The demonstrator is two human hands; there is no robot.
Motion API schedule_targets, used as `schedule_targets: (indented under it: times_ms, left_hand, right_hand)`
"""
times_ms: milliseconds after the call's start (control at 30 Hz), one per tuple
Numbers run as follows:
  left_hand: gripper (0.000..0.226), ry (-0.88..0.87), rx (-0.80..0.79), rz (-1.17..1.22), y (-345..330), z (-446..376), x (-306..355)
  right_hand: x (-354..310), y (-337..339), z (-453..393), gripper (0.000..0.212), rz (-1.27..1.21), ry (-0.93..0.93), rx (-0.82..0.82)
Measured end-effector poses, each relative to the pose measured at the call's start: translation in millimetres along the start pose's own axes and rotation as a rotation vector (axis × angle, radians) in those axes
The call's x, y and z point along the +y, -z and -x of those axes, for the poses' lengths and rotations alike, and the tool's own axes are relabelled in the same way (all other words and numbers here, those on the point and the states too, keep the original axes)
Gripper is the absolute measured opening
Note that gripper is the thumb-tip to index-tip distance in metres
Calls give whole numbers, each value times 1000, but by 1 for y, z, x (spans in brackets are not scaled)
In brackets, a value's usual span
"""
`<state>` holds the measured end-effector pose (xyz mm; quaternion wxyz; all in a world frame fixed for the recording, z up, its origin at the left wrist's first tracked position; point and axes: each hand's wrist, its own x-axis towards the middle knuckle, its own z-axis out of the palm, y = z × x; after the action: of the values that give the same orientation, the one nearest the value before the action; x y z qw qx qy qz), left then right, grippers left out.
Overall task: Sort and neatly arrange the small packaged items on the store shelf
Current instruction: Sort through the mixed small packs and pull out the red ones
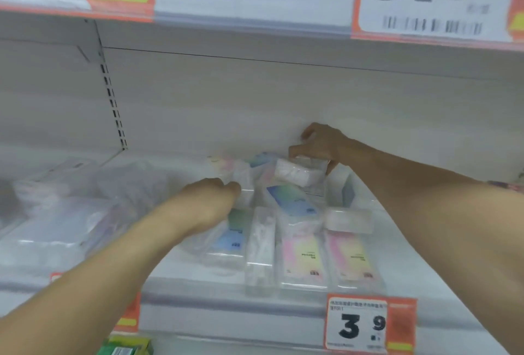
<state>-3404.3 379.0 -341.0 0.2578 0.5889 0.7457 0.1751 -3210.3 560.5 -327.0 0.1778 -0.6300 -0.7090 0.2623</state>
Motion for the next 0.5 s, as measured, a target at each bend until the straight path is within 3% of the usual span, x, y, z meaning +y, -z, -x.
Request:
schedule_targets:
  times_ms: [133, 200, 267, 367, 500]
  left_hand:
    - [49, 39, -17, 353, -17, -1, 12]
    - [53, 38, -23, 495, -25, -1, 18]
    - [56, 23, -15, 560, -30, 2, 25]
    - [51, -58, 108, 476, -22, 12, 24]
    - [25, -211, 486, 55, 32, 26, -13]
  right_hand:
    - [-4, 24, 16, 54, -320, 91, 243]
    - [-15, 35, 28, 39, -474, 124, 211]
    - [-29, 38, 45, 38, -572, 143, 99]
    - [-59, 26, 66, 46, -554, 217, -26]
    - [-110, -11, 80, 45, -552, 298, -101]
